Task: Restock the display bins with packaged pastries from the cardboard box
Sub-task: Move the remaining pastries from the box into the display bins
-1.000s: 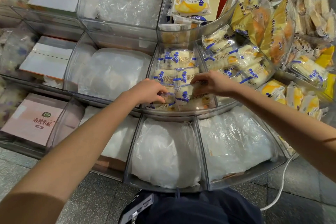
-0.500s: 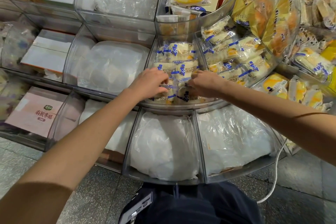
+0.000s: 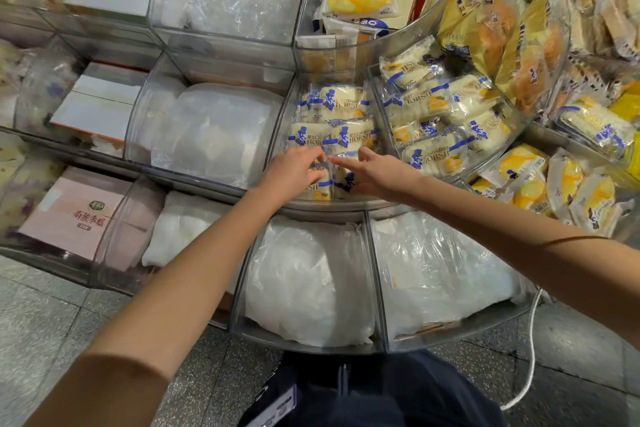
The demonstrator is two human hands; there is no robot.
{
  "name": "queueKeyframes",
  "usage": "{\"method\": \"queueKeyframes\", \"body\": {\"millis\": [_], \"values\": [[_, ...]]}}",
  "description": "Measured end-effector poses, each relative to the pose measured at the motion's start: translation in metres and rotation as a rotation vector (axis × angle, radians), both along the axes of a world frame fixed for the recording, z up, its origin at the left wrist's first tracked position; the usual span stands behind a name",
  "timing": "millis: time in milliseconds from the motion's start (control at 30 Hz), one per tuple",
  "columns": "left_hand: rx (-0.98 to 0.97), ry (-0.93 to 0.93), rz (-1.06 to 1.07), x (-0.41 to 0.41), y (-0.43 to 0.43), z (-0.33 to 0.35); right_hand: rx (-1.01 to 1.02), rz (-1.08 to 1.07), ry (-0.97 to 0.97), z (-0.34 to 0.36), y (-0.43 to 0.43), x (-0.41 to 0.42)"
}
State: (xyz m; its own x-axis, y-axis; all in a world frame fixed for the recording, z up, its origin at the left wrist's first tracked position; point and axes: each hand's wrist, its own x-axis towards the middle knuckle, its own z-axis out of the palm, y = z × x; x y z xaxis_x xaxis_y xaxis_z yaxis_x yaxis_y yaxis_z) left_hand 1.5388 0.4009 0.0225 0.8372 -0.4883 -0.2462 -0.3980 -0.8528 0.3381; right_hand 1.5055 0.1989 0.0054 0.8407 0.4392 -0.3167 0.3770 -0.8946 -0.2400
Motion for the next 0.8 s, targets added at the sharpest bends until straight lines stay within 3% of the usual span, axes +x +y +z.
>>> {"method": "queueKeyframes", "body": {"millis": [133,433,800], "values": [[-0.003,0.007,-0.005,0.000,0.004,0.012,0.023,-0.002,0.031,0.011,-0.002,0.003],[0.006,-0.179,-0.013,0.015,-0.011,0.059,0.230,-0.216,-0.270,0.045,-0.045,0.023],[-0.094,-0.264,-0.307,0.036,-0.127,0.120,0.162,-0.401,-0.348,0.121,-0.119,-0.034]]}}
